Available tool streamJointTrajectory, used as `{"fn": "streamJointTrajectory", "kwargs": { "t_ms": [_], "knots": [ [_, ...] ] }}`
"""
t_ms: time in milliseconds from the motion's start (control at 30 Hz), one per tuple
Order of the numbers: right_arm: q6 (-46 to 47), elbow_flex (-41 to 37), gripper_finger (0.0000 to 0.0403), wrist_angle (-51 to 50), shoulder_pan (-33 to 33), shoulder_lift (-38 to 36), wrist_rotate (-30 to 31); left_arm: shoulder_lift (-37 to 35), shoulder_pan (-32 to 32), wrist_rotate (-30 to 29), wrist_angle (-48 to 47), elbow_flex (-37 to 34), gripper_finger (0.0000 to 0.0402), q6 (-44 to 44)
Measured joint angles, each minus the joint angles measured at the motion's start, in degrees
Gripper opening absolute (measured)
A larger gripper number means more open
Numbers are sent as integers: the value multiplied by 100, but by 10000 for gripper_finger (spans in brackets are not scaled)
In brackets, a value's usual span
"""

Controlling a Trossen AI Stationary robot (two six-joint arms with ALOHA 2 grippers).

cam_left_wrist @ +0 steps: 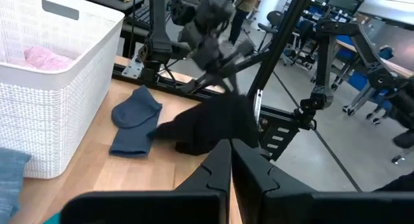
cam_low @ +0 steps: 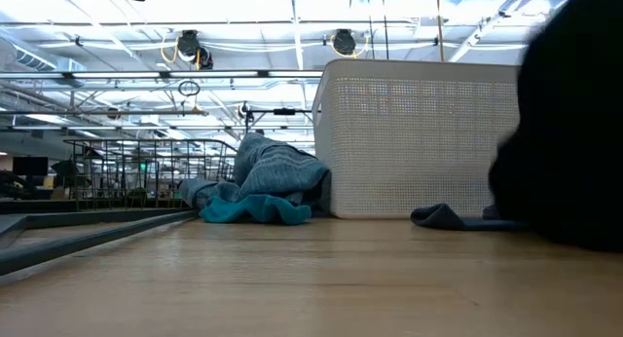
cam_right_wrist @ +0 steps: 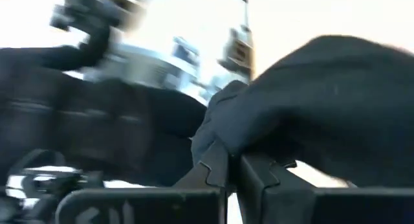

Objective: Pick & Place Cloths
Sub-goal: Put the black boxers into the transparent bin

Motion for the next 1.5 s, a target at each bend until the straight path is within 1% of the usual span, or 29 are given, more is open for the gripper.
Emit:
{"fn": "streamJointTrajectory", "kwargs": {
  "t_ms": [133, 233, 367, 467, 567, 800, 967, 1067, 1267, 1367, 1500],
  "knots": [
    [-62, 1, 1, 1245, -116, -71, -9, 0, 1, 0, 10, 0, 2, -26],
    [-146, 9, 1, 2217, -216, -72, 3, 0, 0, 0, 48, 0, 11, -28],
    [-168, 9, 1, 3267, -399, -71, 328, 2, 1, -2, 199, 0, 24, -22],
    [-151, 11, 1, 3900, -563, -73, 565, 41, 1, -48, 418, 0, 25, 1],
    [-52, 11, 0, 4337, -758, -72, 609, 156, 1, -203, 723, 0, 26, 126],
    [415, 47, 0, 4713, -1203, -73, 566, 716, 33, -482, 1858, 2, 27, 705],
    [450, 388, 0, 4753, -1407, -38, 240, 1171, 135, -490, 2813, 2, 32, 1044],
    [403, 716, 0, 4733, -1465, 63, 28, 1398, 210, -487, 3292, 4, 55, 1097],
    [304, 1443, 0, 4693, -1485, 448, -197, 1795, 331, -485, 3941, 49, 122, 1108],
    [363, 1719, 0, 4561, -1488, 673, -219, 2022, 354, -479, 3979, 265, 152, 1227],
    [630, 1910, 0, 4508, -1593, 913, -398, 2406, 349, -359, 4002, 779, 179, 1671]
  ]
}}
